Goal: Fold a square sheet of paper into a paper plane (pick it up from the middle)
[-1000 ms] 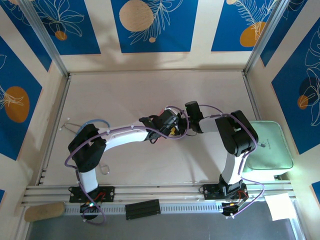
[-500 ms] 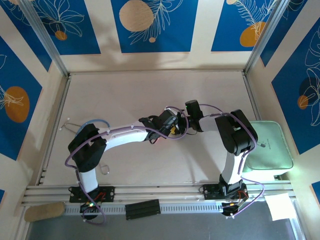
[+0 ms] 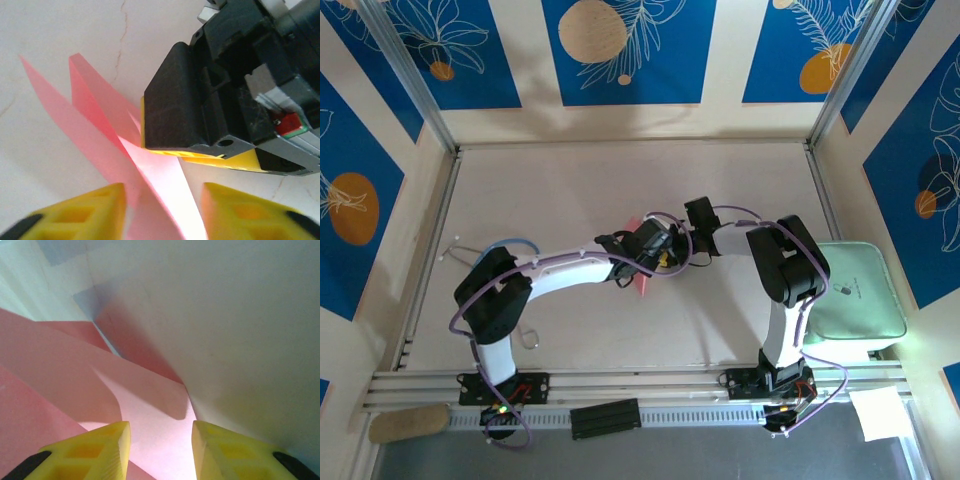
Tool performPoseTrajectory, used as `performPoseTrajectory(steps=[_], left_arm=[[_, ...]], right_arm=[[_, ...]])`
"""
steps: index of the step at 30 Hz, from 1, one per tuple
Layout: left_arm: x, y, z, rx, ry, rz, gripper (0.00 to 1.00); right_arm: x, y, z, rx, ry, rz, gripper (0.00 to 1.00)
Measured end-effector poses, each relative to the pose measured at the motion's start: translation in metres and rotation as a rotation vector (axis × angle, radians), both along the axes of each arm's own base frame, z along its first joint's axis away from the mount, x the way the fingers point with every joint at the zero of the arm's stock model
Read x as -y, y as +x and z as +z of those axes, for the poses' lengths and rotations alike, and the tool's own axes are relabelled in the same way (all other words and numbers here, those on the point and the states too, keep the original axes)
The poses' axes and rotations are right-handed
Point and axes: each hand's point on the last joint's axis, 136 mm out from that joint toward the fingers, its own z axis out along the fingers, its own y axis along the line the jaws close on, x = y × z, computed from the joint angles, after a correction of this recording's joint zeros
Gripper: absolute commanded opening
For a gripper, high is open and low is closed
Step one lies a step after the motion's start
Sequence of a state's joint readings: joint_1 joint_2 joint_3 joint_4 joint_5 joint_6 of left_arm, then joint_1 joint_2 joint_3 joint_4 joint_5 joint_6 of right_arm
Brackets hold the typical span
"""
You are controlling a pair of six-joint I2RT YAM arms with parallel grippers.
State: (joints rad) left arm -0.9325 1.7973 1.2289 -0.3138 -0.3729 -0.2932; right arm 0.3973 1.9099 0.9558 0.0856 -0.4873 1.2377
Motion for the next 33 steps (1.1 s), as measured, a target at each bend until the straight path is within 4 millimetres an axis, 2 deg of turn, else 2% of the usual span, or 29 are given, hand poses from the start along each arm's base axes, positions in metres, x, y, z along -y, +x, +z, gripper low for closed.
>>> performPoseTrajectory(steps=[3,6,12,15,17,19,22,25,30,33], left_arm=[[-0.007,-0.004,0.005,-0.031,-0.049,0.02,0.63],[-0.021,-0.005,0.022,-0.049,-0.134,0.062,0.69],[-0.065,-0.001,0.057,-0.059,-0.344,0.21,0.81],[-0.093,-0.001,0.058,-0.077,-0.414,0.308,0.87],[-0.112,-0.002,0.052,-0.09,-0.44,0.38,0.91],[-0.13,-0.004,0.043,-0.106,-0.449,0.448,0.93],[-0.148,-0.006,0.029,-0.131,-0.453,0.524,0.94],[-0.16,-0.007,0.019,-0.15,-0.457,0.578,0.95],[-0.174,-0.012,0.004,-0.192,-0.472,0.644,0.95],[-0.178,-0.015,-0.004,-0.218,-0.48,0.666,0.95]], right_arm=[[0.003,0.002,0.001,0.019,-0.009,-0.001,0.39],[0.01,0.002,0.01,0.063,-0.037,0.0,0.41],[0.034,0.001,0.057,0.273,-0.161,0.029,0.54],[0.039,-0.008,0.077,0.395,-0.253,0.094,0.58],[0.032,-0.02,0.085,0.463,-0.316,0.169,0.59],[0.016,-0.034,0.089,0.528,-0.374,0.267,0.6],[-0.004,-0.051,0.088,0.58,-0.439,0.387,0.59],[-0.019,-0.058,0.077,0.593,-0.492,0.469,0.55],[-0.02,-0.056,0.042,0.538,-0.57,0.538,0.45],[-0.02,-0.053,0.029,0.509,-0.598,0.556,0.45]])
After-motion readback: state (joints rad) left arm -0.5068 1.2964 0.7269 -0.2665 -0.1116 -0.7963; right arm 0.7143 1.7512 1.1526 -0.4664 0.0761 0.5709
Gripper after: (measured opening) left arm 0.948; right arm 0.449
